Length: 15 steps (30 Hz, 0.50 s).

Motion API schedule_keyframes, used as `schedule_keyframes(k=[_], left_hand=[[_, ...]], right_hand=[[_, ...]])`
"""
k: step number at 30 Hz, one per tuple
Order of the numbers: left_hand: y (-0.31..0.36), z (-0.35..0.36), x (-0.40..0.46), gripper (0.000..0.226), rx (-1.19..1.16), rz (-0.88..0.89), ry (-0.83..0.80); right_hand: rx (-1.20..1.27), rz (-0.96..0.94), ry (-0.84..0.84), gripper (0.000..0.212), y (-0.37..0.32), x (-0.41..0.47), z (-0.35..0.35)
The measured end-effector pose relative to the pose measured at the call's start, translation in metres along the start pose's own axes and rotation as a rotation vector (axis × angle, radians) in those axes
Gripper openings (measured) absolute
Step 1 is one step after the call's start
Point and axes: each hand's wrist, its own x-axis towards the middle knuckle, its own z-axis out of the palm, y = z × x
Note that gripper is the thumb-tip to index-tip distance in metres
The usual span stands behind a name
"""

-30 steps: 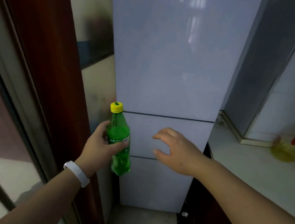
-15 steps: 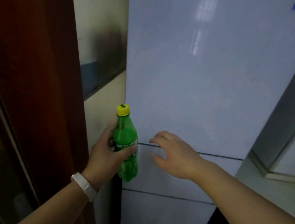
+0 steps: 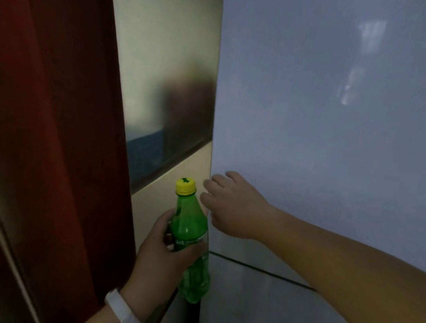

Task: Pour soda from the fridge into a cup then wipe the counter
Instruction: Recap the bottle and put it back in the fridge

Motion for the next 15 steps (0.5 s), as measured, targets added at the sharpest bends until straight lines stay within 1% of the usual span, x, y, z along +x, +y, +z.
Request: schedule_keyframes(k=[3, 5, 8, 11, 15], left_hand=[[-0.004, 0.003, -0.003, 0.064, 0.017, 0.001, 0.065], [-0.005, 0.003, -0.006, 0.063, 0.010, -0.008, 0.081], [-0.008, 0.003, -0.011, 0.064, -0.011, -0.033, 0.083], [-0.010, -0.002, -0.014, 0.077, -0.014, -0.055, 0.116], [-0.010, -0.008, -0.016, 0.073, -0.006, -0.069, 0.124]], right_hand=[[-0.152, -0.107, -0.028, 0.027, 0.006, 0.023, 0.010], [-0.240, -0.135, -0.061, 0.027, 0.009, 0.036, 0.014], [-0.341, -0.130, -0.110, 0.032, 0.013, 0.053, 0.024], [-0.372, -0.094, -0.108, 0.031, 0.020, 0.060, 0.030], [-0.425, -0.100, -0.167, 0.035, 0.028, 0.058, 0.037]])
